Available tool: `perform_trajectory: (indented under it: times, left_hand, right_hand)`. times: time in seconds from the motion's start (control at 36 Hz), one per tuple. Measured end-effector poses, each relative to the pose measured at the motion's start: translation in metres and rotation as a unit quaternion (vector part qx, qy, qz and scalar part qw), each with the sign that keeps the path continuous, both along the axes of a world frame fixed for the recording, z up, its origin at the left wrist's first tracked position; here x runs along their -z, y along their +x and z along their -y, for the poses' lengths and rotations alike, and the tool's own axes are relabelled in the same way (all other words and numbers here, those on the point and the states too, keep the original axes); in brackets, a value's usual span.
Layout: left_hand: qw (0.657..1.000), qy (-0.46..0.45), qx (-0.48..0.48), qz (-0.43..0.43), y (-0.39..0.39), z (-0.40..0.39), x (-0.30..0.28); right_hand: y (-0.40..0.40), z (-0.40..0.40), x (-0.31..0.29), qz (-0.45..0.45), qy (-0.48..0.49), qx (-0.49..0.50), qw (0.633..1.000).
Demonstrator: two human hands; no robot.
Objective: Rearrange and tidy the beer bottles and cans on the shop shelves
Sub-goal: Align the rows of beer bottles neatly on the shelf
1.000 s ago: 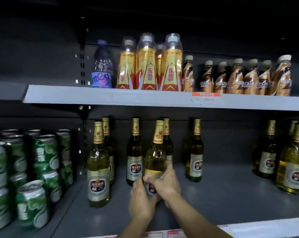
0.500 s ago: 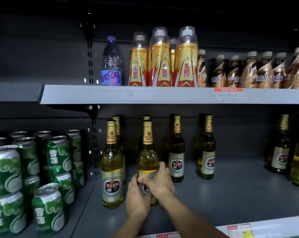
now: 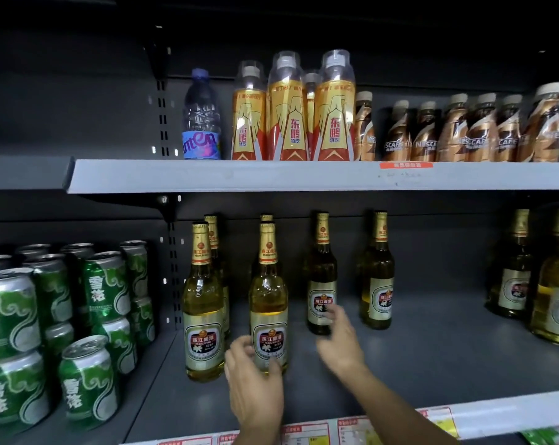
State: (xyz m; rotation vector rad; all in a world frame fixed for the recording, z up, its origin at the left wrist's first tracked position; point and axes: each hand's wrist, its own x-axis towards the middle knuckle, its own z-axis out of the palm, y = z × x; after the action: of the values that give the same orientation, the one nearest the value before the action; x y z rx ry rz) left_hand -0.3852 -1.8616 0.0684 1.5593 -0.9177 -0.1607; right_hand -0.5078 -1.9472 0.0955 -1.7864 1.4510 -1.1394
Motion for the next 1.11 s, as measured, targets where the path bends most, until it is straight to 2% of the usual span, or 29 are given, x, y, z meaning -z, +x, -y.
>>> perform_trajectory:
  times: [0.08, 0.25, 0.36, 0.47, 0.58, 0.69, 0.81, 0.89, 1.03, 1.11]
  left_hand:
    - [0.999, -0.036, 0.023, 0.018, -0.022, -0.001, -0.001]
    - [0.99, -0.07, 0.103, 0.066, -0.091, 0.031, -0.006]
    - [0.979, -0.046, 0.173, 0.1, -0.156, 0.068, -0.01]
    - [0.967, -0.021, 0.224, 0.122, -0.234, 0.101, -0.013]
    - [0.963, 0.013, 0.241, 0.123, -0.307, 0.126, -0.015]
    - [0.958, 0.04, 0.261, 0.116, -0.361, 0.142, -0.016]
    - [0.952, 0.05, 0.287, 0.095, -0.404, 0.166, -0.013]
    - [0.943, 0.082, 0.302, 0.114, -0.424, 0.186, -0.016]
    - [0.922, 0.135, 0.341, 0.122, -0.449, 0.219, -0.015]
    - [0.91, 0.153, 0.366, 0.118, -0.462, 0.234, -0.011]
  right_hand:
    - [-0.05, 0.006, -0.004, 0.01, -0.043, 0.127, 0.991]
    - [-0.176, 0.019, -0.015, 0.014, -0.105, 0.322, 0.941]
    - [-0.275, 0.026, -0.015, -0.011, -0.106, 0.402, 0.909]
    - [-0.369, 0.036, -0.016, -0.016, -0.098, 0.438, 0.893]
    - [-0.441, 0.052, -0.019, -0.023, -0.07, 0.398, 0.914]
    - [-0.478, 0.072, -0.027, -0.013, -0.041, 0.3, 0.953]
    - [-0.494, 0.103, -0.035, -0.025, -0.017, 0.218, 0.975]
    - [-0.497, 0.131, -0.037, 0.01, 0.015, 0.175, 0.984]
    - [-0.497, 0.164, -0.031, 0.137, 0.064, 0.111, 0.982]
    - [-0.501, 0.185, -0.018, 0.144, 0.077, 0.104, 0.981]
